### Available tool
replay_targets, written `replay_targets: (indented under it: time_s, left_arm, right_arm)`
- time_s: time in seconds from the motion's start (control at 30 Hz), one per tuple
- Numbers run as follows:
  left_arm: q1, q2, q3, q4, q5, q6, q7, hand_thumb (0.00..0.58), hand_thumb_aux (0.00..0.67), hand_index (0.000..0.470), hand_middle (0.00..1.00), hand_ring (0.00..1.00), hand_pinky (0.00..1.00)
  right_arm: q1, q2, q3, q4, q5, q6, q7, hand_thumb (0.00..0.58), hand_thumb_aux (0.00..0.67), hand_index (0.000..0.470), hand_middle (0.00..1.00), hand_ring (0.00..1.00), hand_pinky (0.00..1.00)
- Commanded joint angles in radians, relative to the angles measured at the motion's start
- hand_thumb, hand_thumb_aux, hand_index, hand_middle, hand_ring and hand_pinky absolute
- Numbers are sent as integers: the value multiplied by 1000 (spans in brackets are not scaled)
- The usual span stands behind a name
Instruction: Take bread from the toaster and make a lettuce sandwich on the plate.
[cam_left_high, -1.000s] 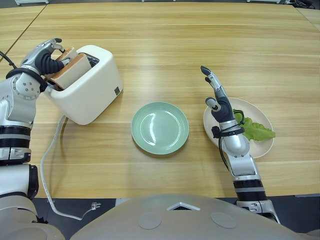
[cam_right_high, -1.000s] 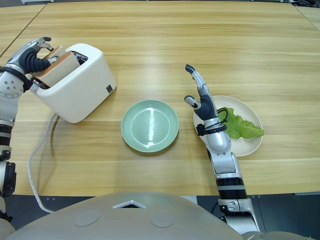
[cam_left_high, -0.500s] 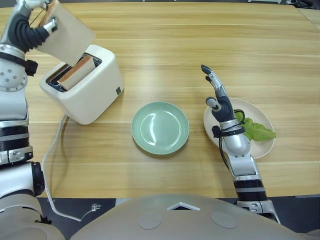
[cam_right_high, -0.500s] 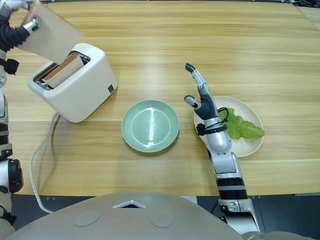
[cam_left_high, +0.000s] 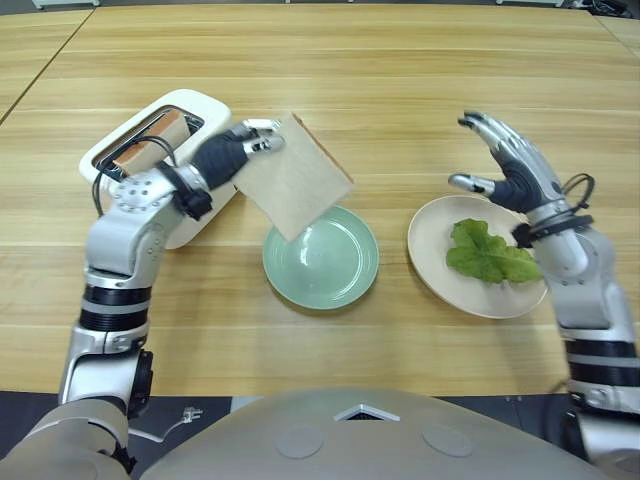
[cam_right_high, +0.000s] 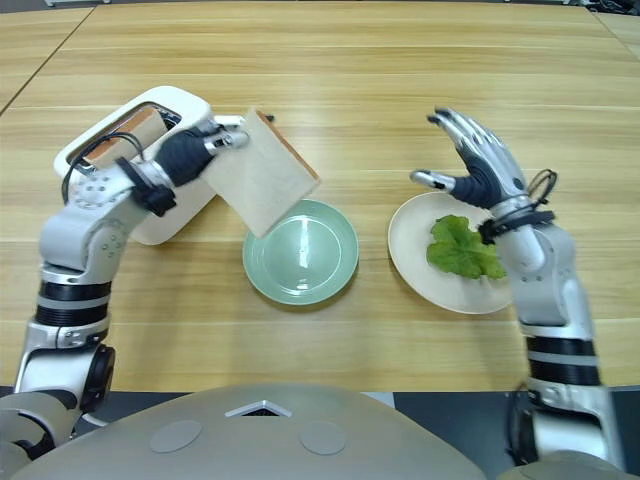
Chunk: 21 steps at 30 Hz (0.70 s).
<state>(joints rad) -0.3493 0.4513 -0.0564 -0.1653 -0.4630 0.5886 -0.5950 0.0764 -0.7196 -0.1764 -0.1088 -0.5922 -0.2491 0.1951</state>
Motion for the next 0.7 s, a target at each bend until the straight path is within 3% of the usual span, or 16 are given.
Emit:
replay_targets:
  time_s: [0.03, 0.27, 0.43, 0.47, 0.5, 0.53, 0.57, 0.67, 0.7]
  left_arm:
    - [-11, -22, -128, 73, 61, 5, -63, 580, 670, 470, 0, 0, 0]
    - [-39, -50, -252, 201, 202, -81, -103, 580, 670, 470, 0, 0, 0]
    - [-24, -50, -334, 222, 308, -155, -117, 580, 670, 470, 0, 0, 0]
    - [-18, -47, -347, 220, 330, -172, -118, 530, 473, 332, 0, 0, 0]
    - [-11, -41, -359, 217, 355, -192, -117, 458, 363, 254, 0, 0, 0]
    - [-7, -38, -364, 215, 374, -204, -114, 36, 21, 15, 0, 0, 0]
    - [-4, -36, -366, 214, 388, -213, -112, 0, 0, 0, 0, 0, 0]
    - [-1, -31, -352, 192, 406, -227, -114, 0, 0, 0, 0, 0, 0]
    - [-1, -30, -341, 180, 406, -227, -112, 0, 0, 0, 0, 0, 0]
  right_arm:
    - [117, -120, -36, 22, -111, 58, 51, 0, 0, 0, 0, 0, 0]
    - [146, -187, 50, 107, -211, 106, 86, 0, 0, 0, 0, 0, 0]
    - [37, -193, 132, 223, -307, 93, -46, 0, 0, 0, 0, 0, 0]
    - [5, -188, 161, 258, -327, 79, -81, 0, 0, 0, 0, 0, 0]
    - [-24, -181, 189, 289, -342, 65, -113, 0, 0, 0, 0, 0, 0]
    - [-44, -177, 213, 313, -353, 56, -136, 0, 0, 0, 0, 0, 0]
    - [-61, -174, 232, 333, -358, 51, -155, 0, 0, 0, 0, 0, 0]
    - [-92, -172, 278, 385, -355, 26, -185, 0, 0, 0, 0, 0, 0]
    - [-99, -173, 290, 395, -354, 21, -191, 291, 197, 138, 0, 0, 0]
